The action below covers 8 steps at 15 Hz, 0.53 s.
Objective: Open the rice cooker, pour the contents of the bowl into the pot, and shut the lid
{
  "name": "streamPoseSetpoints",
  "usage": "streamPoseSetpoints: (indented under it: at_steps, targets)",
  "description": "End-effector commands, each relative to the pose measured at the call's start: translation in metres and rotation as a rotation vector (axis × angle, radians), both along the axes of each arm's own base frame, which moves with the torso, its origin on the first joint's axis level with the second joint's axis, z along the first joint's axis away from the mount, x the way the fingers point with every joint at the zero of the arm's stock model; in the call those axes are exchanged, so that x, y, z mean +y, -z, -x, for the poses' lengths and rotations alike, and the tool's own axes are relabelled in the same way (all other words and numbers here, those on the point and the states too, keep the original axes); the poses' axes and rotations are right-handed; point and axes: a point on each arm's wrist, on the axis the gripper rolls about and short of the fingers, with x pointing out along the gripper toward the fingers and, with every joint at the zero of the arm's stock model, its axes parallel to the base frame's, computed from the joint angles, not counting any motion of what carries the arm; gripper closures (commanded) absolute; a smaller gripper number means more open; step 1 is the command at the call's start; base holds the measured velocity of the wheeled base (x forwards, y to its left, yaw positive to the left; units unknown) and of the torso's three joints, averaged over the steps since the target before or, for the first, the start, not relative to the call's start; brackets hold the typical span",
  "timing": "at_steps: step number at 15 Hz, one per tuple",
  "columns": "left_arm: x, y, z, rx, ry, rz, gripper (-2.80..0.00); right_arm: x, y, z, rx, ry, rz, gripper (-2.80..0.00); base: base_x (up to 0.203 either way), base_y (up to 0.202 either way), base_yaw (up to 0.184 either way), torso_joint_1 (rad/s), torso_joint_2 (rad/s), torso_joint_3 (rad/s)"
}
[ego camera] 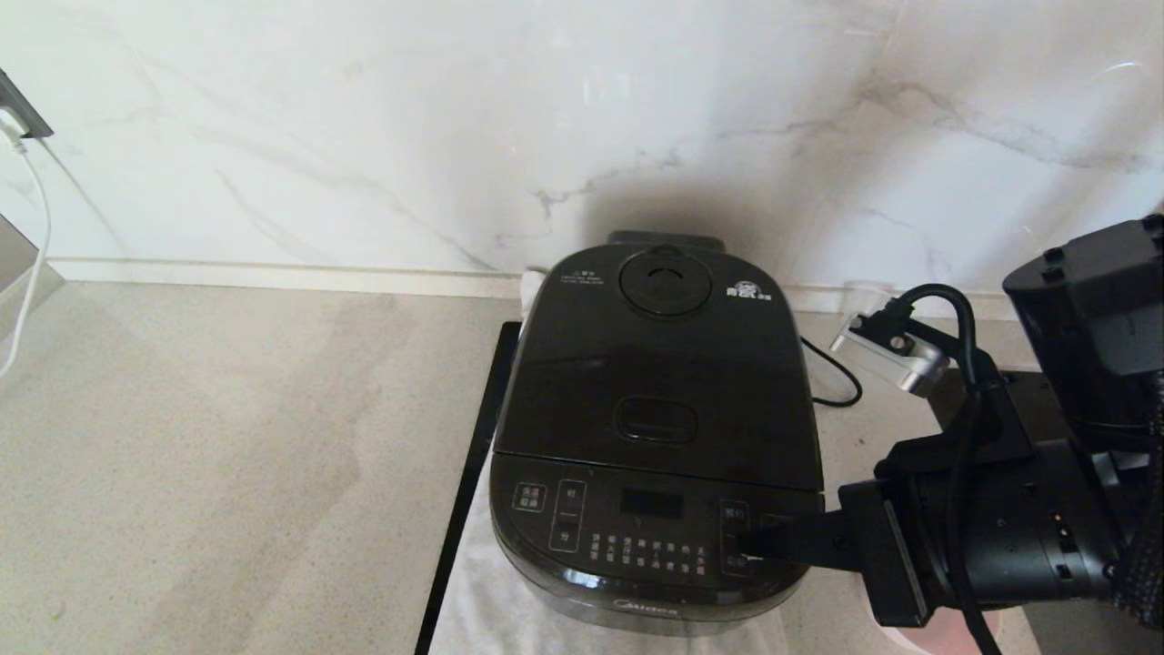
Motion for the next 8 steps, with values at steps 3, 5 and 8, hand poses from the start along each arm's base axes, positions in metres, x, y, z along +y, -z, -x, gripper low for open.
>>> streamPoseSetpoints:
  at_steps: [3,5,8]
  targets:
    - [0.0000,0.0025,-0.0007,0.009,0.000,0.000,0.00,-0.0050,0.0006,0.0026,0.002,0.008,-0.003,0.00,0.000,0.000,0.000,0.000,0.00,0.000]
    - [0.0000,0.0025,-0.0007,0.009,0.000,0.000,0.00,-0.0073,0.0004,0.0021,0.002,0.015,-0.002,0.00,0.000,0.000,0.000,0.000,0.00,0.000]
    - [0.0000,0.0025,-0.0007,0.009,-0.001,0.000,0.00,-0.0086,0.0070,0.0011,0.019,0.022,0.012,0.00,0.000,0.000,0.000,0.000,0.00,0.000]
